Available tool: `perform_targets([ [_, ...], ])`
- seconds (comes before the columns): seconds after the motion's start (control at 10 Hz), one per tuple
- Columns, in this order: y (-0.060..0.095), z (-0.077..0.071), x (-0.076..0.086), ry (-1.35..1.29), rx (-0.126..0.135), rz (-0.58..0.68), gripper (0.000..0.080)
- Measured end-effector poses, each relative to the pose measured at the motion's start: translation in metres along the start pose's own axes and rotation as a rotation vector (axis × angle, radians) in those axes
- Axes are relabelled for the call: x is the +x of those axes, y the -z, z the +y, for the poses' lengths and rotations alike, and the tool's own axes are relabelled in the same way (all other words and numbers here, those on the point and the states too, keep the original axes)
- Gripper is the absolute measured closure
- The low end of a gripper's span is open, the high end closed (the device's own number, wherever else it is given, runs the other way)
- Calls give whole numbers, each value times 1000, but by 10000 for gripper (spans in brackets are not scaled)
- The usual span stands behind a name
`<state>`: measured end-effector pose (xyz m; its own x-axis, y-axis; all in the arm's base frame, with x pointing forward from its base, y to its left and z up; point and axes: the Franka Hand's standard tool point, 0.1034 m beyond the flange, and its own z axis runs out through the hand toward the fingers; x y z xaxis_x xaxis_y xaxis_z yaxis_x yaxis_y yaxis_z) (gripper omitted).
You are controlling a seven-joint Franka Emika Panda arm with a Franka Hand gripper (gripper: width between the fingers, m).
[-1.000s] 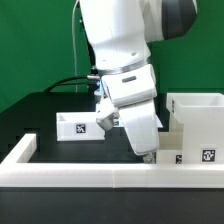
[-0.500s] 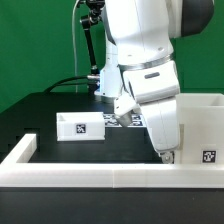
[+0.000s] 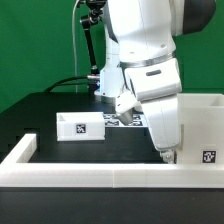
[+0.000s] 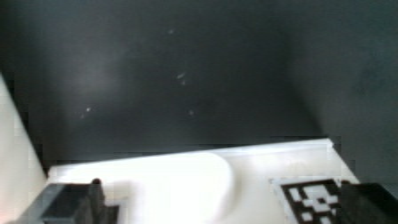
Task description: Assemble drawer
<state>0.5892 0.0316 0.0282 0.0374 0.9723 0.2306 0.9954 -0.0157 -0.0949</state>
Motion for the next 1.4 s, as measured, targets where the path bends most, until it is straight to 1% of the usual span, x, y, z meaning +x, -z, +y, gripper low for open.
perform_targets([
  [0.1,-1,-5,-24,49,-1,1,151],
  [0.2,-4,-15,-52,42,6,-1,151],
  [0.3,2,-17,-71,23,3,3,151],
  [0.4,7,-20,-91,7,-7,3,151],
  [0.5,10,-28,-104,-17,-6,3,151],
  [0.6,16,-38,-113,-41,-6,-2,151],
  [0.7,28,-50,-120,-61,-14,-15,151],
  [0.8,37,-61,-125,-70,-33,-31,151],
  [0.9,44,-73,-128,-77,-31,-39,151],
  [1.0,46,-77,-130,-98,-30,-42,151],
  [1.2,43,-77,-129,-125,-26,-38,151],
  [1.4,42,-77,-128,-258,-28,-35,151],
])
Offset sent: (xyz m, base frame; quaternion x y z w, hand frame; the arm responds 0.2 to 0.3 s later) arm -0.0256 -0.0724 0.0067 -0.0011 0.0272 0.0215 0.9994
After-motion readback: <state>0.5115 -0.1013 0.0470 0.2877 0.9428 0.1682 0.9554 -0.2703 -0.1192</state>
